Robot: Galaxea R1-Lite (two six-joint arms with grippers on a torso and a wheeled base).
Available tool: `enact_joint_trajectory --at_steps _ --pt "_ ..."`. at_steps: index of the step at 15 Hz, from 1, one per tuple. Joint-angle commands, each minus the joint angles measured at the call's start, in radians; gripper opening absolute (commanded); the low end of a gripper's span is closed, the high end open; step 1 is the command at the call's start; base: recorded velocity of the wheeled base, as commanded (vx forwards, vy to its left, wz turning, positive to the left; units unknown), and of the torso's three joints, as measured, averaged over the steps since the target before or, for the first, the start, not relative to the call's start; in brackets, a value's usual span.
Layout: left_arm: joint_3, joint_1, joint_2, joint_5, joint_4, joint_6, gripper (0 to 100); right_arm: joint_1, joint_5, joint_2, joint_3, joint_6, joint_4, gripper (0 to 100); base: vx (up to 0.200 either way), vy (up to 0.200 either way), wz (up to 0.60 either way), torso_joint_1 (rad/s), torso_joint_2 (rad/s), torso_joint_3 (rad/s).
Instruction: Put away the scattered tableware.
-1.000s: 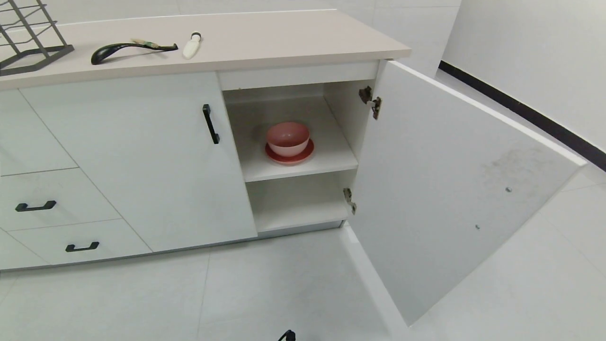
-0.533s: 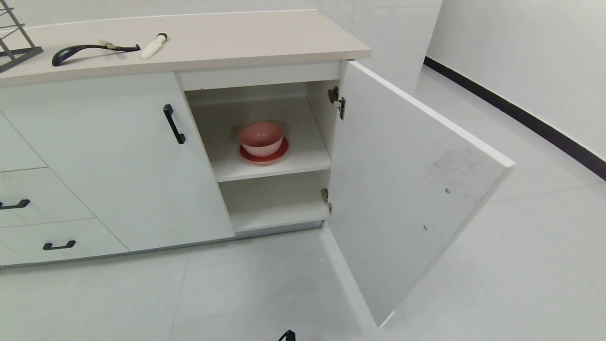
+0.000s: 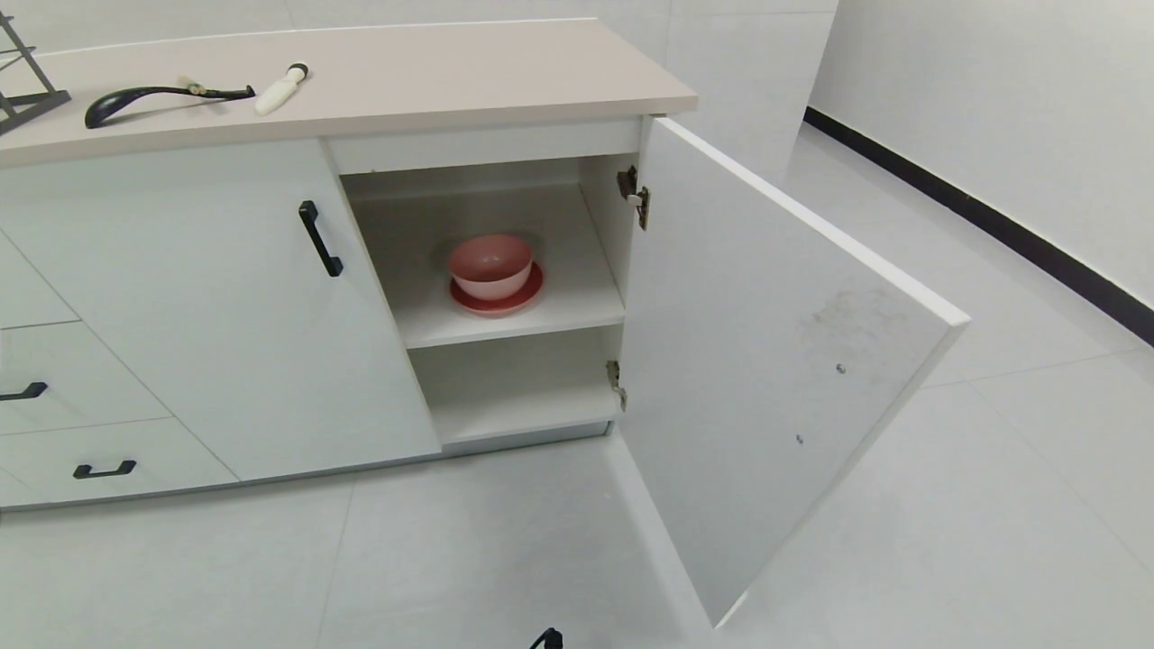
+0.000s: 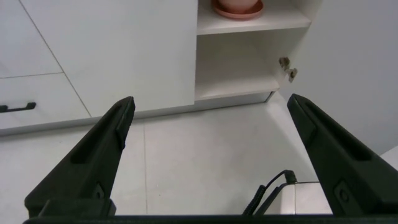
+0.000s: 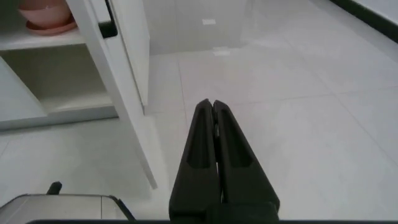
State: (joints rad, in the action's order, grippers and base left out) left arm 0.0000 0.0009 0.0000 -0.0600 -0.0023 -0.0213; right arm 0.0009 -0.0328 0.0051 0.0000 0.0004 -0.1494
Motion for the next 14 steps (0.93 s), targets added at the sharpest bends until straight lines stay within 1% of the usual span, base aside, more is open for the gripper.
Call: enact_joint_trajectory --at_steps 1,2,3,4,5,6,7,8,9,10,12,13,14 --pt "0.000 0.001 0.000 0.000 -0.001 0.001 100 0.001 -0.015 0.003 0.000 -0.014 -0.225 0 0.000 0.000 0.00 0.000 0.00 0.000" --pt "0.000 0.001 0.000 -0.003 0.001 0.011 100 -0.001 -0.064 0.004 -0.009 -0.028 -0.248 0 -0.200 0.000 0.00 0.002 0.00 -0.002" --pt "0.000 0.001 0.000 -0.003 0.002 0.017 100 0.002 -0.133 0.044 -0.052 -0.017 -0.202 0 -0.200 0.000 0.00 0.007 0.00 0.002" --pt "0.000 0.001 0.000 -0.003 0.002 0.017 100 0.019 -0.156 0.118 -0.091 0.003 -0.167 0 -0.200 0.000 0.00 0.002 0.01 0.002" --pt "0.000 0.001 0.000 -0.003 0.002 0.015 100 0.071 -0.156 0.319 -0.187 -0.002 -0.167 0 0.000 0.000 0.00 0.000 0.00 0.000" --pt "0.000 0.001 0.000 -0.001 0.001 0.012 100 0.076 -0.157 0.383 -0.230 -0.016 -0.168 0 0.000 0.000 0.00 0.000 0.00 0.000" --pt "0.000 0.001 0.000 -0.001 0.001 0.014 100 0.077 -0.168 0.535 -0.337 -0.031 -0.167 0 0.000 0.000 0.00 0.000 0.00 0.000" --pt "0.000 0.001 0.000 -0.001 0.001 0.014 100 0.076 -0.200 0.743 -0.456 -0.034 -0.170 0 0.000 0.000 0.00 0.000 0.00 0.000" --pt "0.000 0.001 0.000 0.000 0.001 0.011 100 0.080 -0.220 0.849 -0.500 -0.037 -0.170 0 0.000 0.000 0.00 0.000 0.00 0.000" --pt "0.000 0.001 0.000 0.003 0.001 0.007 100 0.088 -0.259 0.928 -0.528 -0.053 -0.170 0 0.000 0.000 0.00 0.000 0.00 0.000" --pt "0.000 0.001 0.000 0.006 0.001 0.007 100 0.099 -0.271 1.018 -0.566 -0.108 -0.171 0 0.000 0.000 0.00 0.000 0.00 0.000" --pt "0.000 0.001 0.000 0.006 0.001 0.007 100 0.096 -0.266 1.064 -0.566 -0.154 -0.208 0 0.000 0.000 0.00 0.000 0.00 0.000" --pt "0.000 0.001 0.000 0.006 0.001 0.007 100 0.097 -0.268 1.116 -0.534 -0.215 -0.325 0 0.000 0.000 0.00 0.000 0.00 0.000"
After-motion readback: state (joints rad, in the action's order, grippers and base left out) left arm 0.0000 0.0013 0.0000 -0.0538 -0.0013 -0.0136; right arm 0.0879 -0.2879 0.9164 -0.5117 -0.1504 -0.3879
